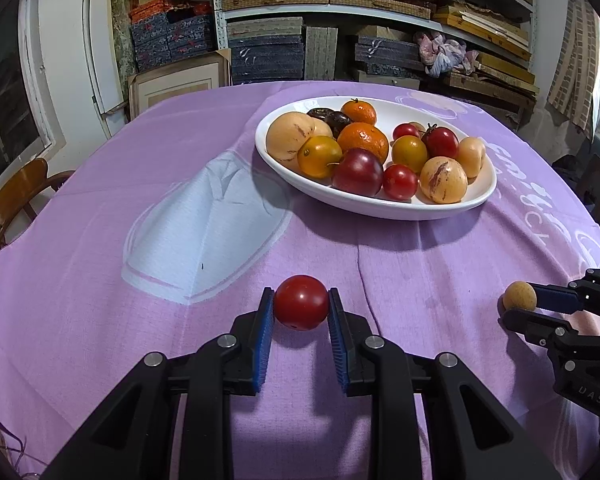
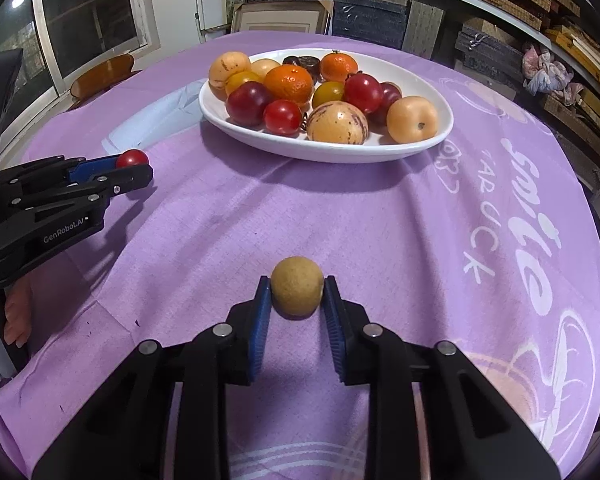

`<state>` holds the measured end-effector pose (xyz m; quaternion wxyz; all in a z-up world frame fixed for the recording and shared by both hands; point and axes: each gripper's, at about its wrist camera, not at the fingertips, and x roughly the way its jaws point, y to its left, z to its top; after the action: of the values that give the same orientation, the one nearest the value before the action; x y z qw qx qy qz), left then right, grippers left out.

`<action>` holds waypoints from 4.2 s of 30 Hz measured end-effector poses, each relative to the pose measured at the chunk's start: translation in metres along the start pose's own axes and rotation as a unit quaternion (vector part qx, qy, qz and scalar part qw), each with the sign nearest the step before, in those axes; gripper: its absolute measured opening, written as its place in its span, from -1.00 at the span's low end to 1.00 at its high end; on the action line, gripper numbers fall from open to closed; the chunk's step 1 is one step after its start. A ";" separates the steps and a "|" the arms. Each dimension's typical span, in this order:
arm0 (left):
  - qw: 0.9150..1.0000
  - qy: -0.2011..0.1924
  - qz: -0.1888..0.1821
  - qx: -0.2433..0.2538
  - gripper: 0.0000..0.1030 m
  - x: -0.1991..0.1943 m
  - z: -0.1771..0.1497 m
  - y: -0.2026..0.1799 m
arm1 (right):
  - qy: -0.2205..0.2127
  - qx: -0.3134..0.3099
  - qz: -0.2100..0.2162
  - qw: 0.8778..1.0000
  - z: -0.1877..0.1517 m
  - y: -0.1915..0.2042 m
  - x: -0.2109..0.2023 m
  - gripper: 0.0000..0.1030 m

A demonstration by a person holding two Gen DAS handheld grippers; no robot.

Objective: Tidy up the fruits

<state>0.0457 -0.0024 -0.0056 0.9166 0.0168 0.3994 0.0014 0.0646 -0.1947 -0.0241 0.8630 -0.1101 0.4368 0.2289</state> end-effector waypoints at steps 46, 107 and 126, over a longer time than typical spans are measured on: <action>1.000 -0.013 -0.010 0.023 -0.49 0.073 0.148 -0.010 | -0.074 0.061 -0.041 0.995 0.166 -0.037 0.036 -0.50; 0.998 -0.062 0.023 0.022 0.90 -0.021 0.030 -0.002 | -0.160 0.126 -0.084 0.975 0.013 0.001 -0.049 0.69; 0.998 -0.053 0.022 0.024 0.93 -0.019 0.026 -0.005 | -0.157 0.128 -0.089 0.975 0.012 0.001 -0.046 0.72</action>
<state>0.0517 -0.0081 0.0257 0.9355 0.0479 0.3500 0.0105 0.0491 -0.2028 0.0204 0.9447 0.0003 0.3099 0.1077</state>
